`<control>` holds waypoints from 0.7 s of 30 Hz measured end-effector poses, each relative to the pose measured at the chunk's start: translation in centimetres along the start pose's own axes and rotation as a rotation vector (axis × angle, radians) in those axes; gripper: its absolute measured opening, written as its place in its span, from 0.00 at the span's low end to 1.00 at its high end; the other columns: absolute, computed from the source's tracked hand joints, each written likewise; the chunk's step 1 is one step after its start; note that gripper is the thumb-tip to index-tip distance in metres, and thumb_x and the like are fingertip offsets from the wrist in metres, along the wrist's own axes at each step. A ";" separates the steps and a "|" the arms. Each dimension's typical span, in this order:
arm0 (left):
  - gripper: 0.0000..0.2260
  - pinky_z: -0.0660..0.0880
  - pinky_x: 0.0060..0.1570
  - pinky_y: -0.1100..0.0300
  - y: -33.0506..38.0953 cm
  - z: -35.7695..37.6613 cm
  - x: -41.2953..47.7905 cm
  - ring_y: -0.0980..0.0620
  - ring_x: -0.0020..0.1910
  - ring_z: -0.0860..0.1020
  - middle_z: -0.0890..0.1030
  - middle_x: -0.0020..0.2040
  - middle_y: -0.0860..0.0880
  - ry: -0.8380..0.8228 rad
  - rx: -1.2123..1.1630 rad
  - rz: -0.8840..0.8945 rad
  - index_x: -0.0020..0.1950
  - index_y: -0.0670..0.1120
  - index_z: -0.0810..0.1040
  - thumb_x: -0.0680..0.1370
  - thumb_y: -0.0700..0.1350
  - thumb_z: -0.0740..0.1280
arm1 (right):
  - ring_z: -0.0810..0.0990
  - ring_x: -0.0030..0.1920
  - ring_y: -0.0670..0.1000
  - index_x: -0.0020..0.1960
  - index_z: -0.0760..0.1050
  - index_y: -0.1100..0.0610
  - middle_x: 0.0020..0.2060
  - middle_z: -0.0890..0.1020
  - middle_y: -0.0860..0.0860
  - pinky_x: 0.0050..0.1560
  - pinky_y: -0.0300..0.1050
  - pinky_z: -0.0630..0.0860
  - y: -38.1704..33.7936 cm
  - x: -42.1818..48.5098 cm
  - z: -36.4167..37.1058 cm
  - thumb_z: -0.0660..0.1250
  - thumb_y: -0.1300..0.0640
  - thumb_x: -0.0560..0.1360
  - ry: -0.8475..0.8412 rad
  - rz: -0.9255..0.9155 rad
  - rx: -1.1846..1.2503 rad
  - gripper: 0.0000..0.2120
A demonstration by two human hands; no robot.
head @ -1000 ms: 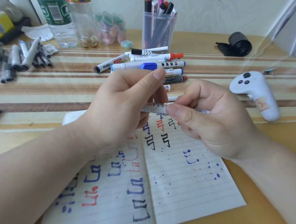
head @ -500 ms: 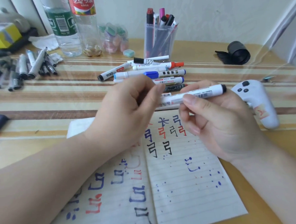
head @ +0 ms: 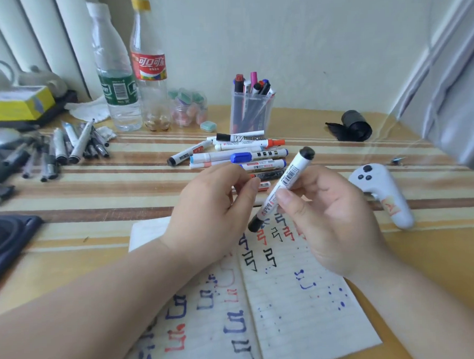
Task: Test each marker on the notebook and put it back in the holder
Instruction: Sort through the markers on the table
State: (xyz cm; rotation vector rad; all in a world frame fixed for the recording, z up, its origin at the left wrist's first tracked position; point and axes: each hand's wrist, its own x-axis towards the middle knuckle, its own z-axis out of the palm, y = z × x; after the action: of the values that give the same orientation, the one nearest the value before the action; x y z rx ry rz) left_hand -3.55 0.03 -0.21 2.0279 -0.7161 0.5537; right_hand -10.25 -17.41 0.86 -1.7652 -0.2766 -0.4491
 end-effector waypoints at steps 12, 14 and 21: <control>0.12 0.71 0.35 0.55 -0.2 -0.5 0.2 0.54 0.33 0.74 0.75 0.31 0.53 0.034 -0.188 -0.310 0.39 0.50 0.74 0.82 0.51 0.65 | 0.82 0.42 0.51 0.47 0.81 0.50 0.41 0.85 0.48 0.43 0.52 0.80 -0.3 0.1 1.0 0.76 0.56 0.70 -0.154 0.247 -0.243 0.08; 0.11 0.69 0.34 0.58 -0.3 -0.5 0.1 0.55 0.33 0.73 0.76 0.31 0.56 0.037 -0.199 -0.322 0.39 0.51 0.74 0.81 0.51 0.65 | 0.83 0.41 0.50 0.47 0.81 0.51 0.40 0.86 0.49 0.44 0.51 0.81 -1.2 1.5 0.5 0.77 0.58 0.71 -0.158 0.227 -0.273 0.07; 0.07 0.77 0.39 0.50 -0.4 -0.3 0.4 0.54 0.36 0.79 0.80 0.35 0.55 0.046 -0.193 -0.351 0.42 0.56 0.76 0.79 0.51 0.66 | 0.83 0.35 0.49 0.53 0.74 0.50 0.38 0.86 0.50 0.40 0.51 0.81 -3.9 10.3 -0.5 0.74 0.60 0.76 -0.009 0.062 -0.378 0.12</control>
State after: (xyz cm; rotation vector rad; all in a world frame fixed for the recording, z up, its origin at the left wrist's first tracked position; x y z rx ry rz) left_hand -3.02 0.35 -0.05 1.8963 -0.3575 0.3129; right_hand -2.73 -17.49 8.86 -2.1381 -0.1480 -0.4705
